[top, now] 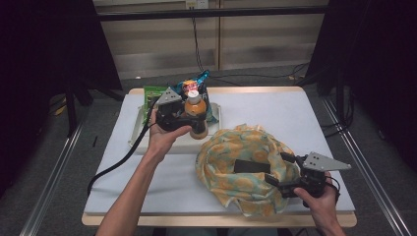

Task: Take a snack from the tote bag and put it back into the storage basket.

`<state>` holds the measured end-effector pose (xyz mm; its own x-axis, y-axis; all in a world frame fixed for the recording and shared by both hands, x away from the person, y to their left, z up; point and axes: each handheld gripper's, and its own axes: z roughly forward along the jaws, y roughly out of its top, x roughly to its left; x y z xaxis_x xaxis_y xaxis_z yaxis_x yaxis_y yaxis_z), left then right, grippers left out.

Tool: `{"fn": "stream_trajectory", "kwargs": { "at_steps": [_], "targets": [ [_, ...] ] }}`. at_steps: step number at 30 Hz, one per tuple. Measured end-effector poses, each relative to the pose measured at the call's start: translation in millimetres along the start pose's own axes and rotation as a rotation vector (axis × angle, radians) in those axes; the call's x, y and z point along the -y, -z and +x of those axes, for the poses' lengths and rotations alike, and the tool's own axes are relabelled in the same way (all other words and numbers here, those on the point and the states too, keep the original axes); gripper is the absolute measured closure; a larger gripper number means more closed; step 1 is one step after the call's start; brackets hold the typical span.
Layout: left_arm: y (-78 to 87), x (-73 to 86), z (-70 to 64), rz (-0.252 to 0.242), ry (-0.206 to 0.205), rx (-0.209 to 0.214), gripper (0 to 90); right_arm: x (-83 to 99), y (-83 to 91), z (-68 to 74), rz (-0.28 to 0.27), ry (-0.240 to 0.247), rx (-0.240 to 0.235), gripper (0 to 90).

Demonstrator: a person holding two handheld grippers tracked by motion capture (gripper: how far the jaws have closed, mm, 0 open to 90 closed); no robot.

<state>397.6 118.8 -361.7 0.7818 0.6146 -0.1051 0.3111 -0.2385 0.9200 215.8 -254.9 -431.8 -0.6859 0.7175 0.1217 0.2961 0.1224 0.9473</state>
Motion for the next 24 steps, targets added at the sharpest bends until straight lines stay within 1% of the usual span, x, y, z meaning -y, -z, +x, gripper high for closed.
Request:
{"fn": "stream_trajectory", "kwargs": {
  "at_steps": [1,2,6,7,8,9,13,14,17,20,22,24],
  "targets": [
    [-1.0,0.8,1.4,0.004,0.0,-0.003,31.2,-0.1,0.1,-0.1,0.0,0.002,0.0,5.4],
    [-2.5,2.0,2.4,0.011,0.0,-0.016,31.2,-0.1,0.1,0.0,-0.001,0.002,0.001,5.3],
    [-9.9,10.2,6.7,0.011,0.016,-0.012,31.2,0.1,0.2,-0.2,-0.002,0.002,0.002,5.2],
    [-11.1,11.7,7.6,0.018,0.012,-0.019,31.2,0.2,0.2,-0.3,-0.003,0.001,0.002,5.2],
    [-13.4,13.9,8.5,0.022,0.018,-0.021,31.2,0.2,0.2,-0.3,-0.004,-0.001,0.002,5.2],
    [-15.7,16.3,9.6,0.025,0.021,-0.017,31.2,0.3,0.3,-0.4,-0.002,-0.001,0.002,5.1],
    [-23.9,25.2,9.8,0.04,0.02,-0.019,31.2,1.1,-0.3,0.1,0.003,-0.004,0.0,4.8],
    [-28.9,29.6,9.8,0.034,0.023,-0.015,31.2,1.3,-0.7,0.0,0.004,-0.003,-0.001,4.8],
    [-32.5,33.4,10.7,0.033,0.023,-0.013,31.1,1.3,-0.8,0.2,0.009,-0.002,-0.003,4.8],
    [-36.6,37.7,12.0,0.034,0.025,-0.024,31.1,1.6,-0.7,-0.3,0.004,-0.004,0.0,4.8],
    [-37.9,39.0,12.7,0.036,0.017,-0.027,31.1,1.9,-0.7,-0.9,0.007,-0.007,0.0,4.8],
    [-40.6,41.8,13.6,0.033,0.026,-0.038,31.1,2.3,-1.4,-0.5,0.008,-0.005,-0.002,4.8]
  ]
}}
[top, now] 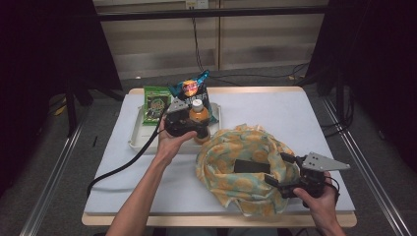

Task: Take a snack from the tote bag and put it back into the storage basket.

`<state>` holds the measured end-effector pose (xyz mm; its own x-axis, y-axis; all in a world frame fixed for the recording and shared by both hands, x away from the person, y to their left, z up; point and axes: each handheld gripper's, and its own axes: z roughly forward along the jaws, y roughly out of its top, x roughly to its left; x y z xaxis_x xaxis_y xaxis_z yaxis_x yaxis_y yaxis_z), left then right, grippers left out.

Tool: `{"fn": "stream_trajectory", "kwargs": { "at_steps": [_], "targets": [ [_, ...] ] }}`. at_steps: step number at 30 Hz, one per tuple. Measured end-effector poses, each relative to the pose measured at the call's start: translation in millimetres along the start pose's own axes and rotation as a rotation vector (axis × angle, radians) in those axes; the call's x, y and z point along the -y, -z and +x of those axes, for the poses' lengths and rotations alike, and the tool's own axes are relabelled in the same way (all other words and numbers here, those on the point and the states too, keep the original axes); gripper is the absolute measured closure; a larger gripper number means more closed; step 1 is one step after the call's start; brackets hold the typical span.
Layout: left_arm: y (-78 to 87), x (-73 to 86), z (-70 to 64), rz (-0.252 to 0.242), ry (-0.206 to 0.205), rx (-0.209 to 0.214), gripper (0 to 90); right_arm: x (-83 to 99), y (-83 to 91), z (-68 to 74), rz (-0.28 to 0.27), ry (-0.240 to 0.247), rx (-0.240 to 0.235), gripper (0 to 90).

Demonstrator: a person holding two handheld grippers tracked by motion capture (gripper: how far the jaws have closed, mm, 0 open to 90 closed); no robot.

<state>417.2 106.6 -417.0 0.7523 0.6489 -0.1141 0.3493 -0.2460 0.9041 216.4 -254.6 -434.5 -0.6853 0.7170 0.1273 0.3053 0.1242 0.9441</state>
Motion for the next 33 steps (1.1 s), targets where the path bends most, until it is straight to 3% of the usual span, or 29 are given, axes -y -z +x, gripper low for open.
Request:
{"fn": "stream_trajectory", "kwargs": {
  "at_steps": [15,20,22,30,33],
  "targets": [
    [-8.6,15.8,-4.3,-0.012,-0.024,-0.026,30.9,0.4,0.9,-0.2,0.0,0.0,0.003,4.8],
    [-3.9,14.8,-5.1,0.03,-0.04,-0.027,30.6,0.3,1.4,0.2,-0.002,0.002,0.003,4.8],
    [-3.7,14.8,-5.5,0.027,-0.025,-0.016,30.4,0.3,0.9,0.0,-0.003,0.002,0.002,4.8],
    [-1.1,12.5,-3.9,0.05,-0.036,0.015,29.4,-0.2,1.4,0.0,-0.002,0.006,0.003,4.7],
    [1.2,12.0,-4.0,0.055,-0.031,0.019,22.5,-0.4,1.9,0.2,-0.004,0.003,0.006,4.8]
  ]
}}
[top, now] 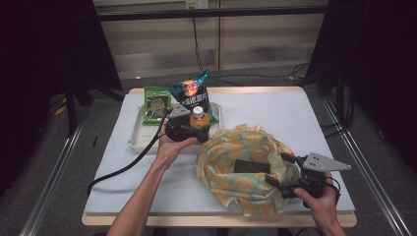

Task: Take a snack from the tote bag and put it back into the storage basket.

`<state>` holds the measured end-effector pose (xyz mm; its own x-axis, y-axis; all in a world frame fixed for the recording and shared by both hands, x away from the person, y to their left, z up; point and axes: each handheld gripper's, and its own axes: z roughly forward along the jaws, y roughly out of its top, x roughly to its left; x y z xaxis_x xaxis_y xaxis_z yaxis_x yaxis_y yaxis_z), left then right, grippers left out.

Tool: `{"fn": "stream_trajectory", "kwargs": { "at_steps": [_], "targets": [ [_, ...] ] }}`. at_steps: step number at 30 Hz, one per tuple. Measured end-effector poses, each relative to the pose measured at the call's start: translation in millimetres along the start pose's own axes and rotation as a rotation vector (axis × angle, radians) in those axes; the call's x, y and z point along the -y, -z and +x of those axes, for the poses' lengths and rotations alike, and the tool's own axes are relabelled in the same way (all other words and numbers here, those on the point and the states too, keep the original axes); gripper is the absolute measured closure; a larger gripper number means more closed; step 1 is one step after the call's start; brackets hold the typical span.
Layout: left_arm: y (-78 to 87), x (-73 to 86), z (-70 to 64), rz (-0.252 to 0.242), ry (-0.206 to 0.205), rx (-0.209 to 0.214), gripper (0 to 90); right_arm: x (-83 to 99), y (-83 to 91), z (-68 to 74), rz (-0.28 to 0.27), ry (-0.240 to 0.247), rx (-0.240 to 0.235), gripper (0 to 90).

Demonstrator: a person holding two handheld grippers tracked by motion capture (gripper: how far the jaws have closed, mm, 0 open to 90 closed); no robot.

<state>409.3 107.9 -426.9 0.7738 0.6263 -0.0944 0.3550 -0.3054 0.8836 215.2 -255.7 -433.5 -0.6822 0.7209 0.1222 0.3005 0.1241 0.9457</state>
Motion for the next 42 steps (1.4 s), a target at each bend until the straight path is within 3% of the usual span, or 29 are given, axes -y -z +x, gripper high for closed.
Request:
{"fn": "stream_trajectory", "kwargs": {
  "at_steps": [2,3,12,16,19,20,21,22,23,24,25,30,31,33,38,39,41,42],
  "targets": [
    [3.2,0.8,-0.5,-0.005,0.002,0.019,20.8,-0.2,0.2,-0.5,-0.003,0.001,0.001,4.8],
    [5.0,1.3,-0.1,-0.004,0.005,0.013,15.6,-0.5,0.7,-0.8,-0.002,0.001,0.002,4.8],
    [33.6,2.5,3.3,-0.027,0.028,0.029,11.7,-1.7,0.5,0.1,0.001,0.0,0.003,5.3],
    [46.4,4.2,-2.7,-0.011,-0.009,0.037,19.7,-4.0,1.1,0.1,-0.004,-0.004,0.008,7.7],
    [57.4,4.4,-11.4,-0.044,-0.027,0.071,27.6,-5.0,1.9,0.4,-0.006,-0.003,0.002,10.1],
    [60.5,4.4,-14.1,-0.046,-0.026,0.088,28.0,-5.2,2.4,0.9,-0.002,-0.008,0.001,11.3],
    [66.3,4.6,-20.3,-0.058,-0.043,0.111,34.6,-5.9,2.7,0.9,-0.002,-0.004,-0.003,13.3],
    [66.3,4.6,-20.3,-0.058,-0.043,0.111,35.9,-5.9,2.7,0.9,-0.002,-0.004,-0.003,13.3],
    [70.2,5.2,-26.2,-0.065,-0.045,0.152,37.4,-6.3,2.4,0.8,0.004,-0.001,-0.008,16.4],
    [70.2,5.2,-26.2,-0.065,-0.045,0.152,41.1,-6.4,2.0,0.7,0.007,-0.002,-0.013,18.4],
    [73.4,5.2,-31.7,-0.068,-0.058,0.179,43.8,-6.4,1.4,0.2,0.008,0.0,-0.016,20.5],
    [74.9,4.9,-40.1,-0.085,-0.052,0.246,53.0,-7.1,-0.9,-0.1,0.017,-0.009,-0.026,27.3],
    [74.2,4.9,-42.2,-0.09,-0.049,0.276,53.6,-7.5,-1.0,0.0,0.022,-0.011,-0.026,28.5],
    [73.0,4.1,-48.4,-0.072,-0.071,0.272,55.0,-8.0,-1.2,-0.7,0.024,-0.013,-0.032,30.5],
    [64.2,2.4,-65.1,-0.054,-0.106,0.324,55.0,-10.3,-0.7,-2.7,0.036,-0.021,-0.024,31.9],
    [61.3,2.6,-70.9,-0.039,-0.12,0.322,56.3,-11.1,-0.9,-2.9,0.038,-0.014,-0.024,32.8],
    [55.9,3.5,-77.1,-0.032,-0.12,0.372,63.7,-13.4,-1.5,-3.4,0.045,-0.016,-0.013,35.4],
    [52.8,3.2,-80.9,-0.015,-0.14,0.37,65.5,-14.1,-2.5,-4.2,0.044,-0.012,-0.014,37.1]
  ]
}}
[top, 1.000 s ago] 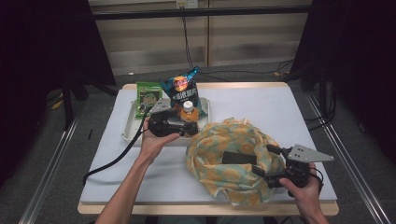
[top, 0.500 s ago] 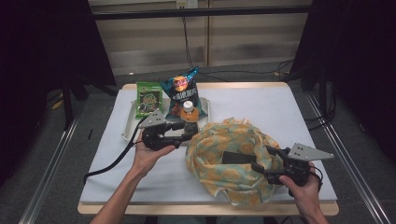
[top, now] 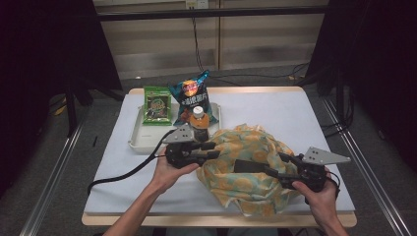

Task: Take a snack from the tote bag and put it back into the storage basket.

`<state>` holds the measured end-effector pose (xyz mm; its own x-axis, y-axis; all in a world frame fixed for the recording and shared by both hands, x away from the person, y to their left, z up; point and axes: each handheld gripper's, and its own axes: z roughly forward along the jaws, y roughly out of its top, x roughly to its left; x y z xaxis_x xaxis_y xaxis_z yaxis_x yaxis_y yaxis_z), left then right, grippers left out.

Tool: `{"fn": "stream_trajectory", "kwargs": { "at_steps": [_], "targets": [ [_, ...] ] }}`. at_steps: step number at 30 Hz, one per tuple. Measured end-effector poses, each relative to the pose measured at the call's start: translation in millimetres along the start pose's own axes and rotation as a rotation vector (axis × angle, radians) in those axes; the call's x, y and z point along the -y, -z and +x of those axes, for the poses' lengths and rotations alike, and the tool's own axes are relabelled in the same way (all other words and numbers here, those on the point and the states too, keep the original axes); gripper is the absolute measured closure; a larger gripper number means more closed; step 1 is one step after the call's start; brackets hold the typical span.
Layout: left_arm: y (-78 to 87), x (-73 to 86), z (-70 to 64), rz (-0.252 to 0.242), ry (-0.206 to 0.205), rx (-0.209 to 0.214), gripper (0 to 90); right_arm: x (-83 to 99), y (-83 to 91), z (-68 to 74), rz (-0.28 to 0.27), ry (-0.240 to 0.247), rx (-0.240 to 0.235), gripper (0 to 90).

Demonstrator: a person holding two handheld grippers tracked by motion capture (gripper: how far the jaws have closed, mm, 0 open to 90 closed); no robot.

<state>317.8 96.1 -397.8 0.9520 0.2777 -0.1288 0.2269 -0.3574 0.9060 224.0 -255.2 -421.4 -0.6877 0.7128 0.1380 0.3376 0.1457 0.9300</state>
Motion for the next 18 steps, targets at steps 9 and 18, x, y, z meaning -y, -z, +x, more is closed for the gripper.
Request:
{"fn": "stream_trajectory", "kwargs": {
  "at_steps": [9,18],
  "targets": [
    [-40.5,14.3,-10.6,0.101,-0.011,0.063,65.0,6.5,-4.7,-3.8,0.044,-0.013,-0.026,73.7],
    [-62.8,12.3,-1.5,0.125,-0.012,0.09,55.8,9.6,-3.1,-4.3,0.048,-0.017,-0.034,76.9]
  ]
}}
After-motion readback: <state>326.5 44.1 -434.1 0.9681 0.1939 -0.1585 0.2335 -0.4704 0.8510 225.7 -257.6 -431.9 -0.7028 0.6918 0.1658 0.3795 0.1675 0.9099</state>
